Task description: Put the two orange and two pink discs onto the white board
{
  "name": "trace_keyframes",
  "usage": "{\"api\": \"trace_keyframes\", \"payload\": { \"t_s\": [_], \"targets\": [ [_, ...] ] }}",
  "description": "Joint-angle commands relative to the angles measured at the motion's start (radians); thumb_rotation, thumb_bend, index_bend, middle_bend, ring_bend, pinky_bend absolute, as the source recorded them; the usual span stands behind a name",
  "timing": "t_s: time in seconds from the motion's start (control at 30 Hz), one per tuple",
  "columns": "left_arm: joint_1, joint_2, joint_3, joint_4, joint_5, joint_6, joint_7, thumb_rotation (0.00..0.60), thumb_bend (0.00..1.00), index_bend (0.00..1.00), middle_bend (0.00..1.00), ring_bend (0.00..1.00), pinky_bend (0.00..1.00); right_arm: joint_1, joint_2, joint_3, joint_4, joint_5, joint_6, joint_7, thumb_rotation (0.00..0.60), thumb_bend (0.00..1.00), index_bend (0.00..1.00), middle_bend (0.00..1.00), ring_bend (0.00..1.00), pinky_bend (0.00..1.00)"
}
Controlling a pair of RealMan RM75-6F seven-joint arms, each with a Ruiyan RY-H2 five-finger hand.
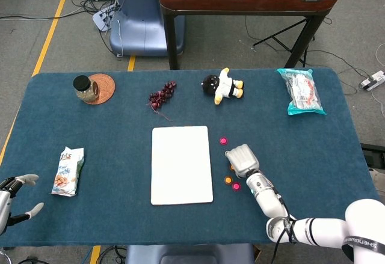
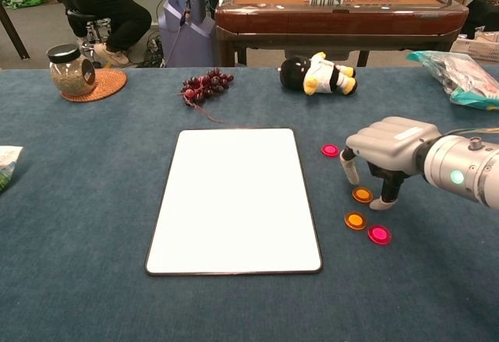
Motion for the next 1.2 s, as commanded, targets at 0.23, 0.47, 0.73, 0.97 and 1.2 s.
{"api": "trace_keyframes", "payload": {
  "t_s": [0.23,0.47,0.73,0.97,1.2],
  "targets": [
    [0.000,0.000,0.001,0.000,0.001,-0.001,-0.001,0.600,0.14,0.41,0.45,0.38,0.53,0.007,-0.012,-0.004,0.013,-0.004,-0.002,0.015,0.600,0.20,0.43,1.00,1.00,1.00],
    [0.000,0.001,0.001,-0.001,0.002,0.000,-0.002,0.600,0.14,0.41,0.45,0.38,0.53,0.017,-0.016,-0.006,0.015,0.018,-0.009,0.012,0.600,0.22,0.44,1.00,1.00,1.00],
    [0.000,0.000,0.001,0.000,0.003,-0.003,-0.002,0.600,0.14,0.41,0.45,0.38,0.53,0.021,-0.002,-0.008,-0.010,0.025,-0.004,0.020,0.600,0.27,0.51,1.00,1.00,1.00],
    [-0.001,-0.001,0.002,0.000,0.002,-0.007,0.003,0.600,0.14,0.41,0.45,0.38,0.53,0.029,0.024,0.004,-0.075,0.006,0.019,0.029,0.600,0.30,0.52,1.00,1.00,1.00],
    [0.000,-0.001,0.001,0.000,-0.001,-0.006,0.001,0.600,0.14,0.41,0.45,0.38,0.53,0.071,-0.007,0.041,-0.101,-0.004,0.034,0.005,0.600,0.30,0.52,1.00,1.00,1.00]
  ]
}}
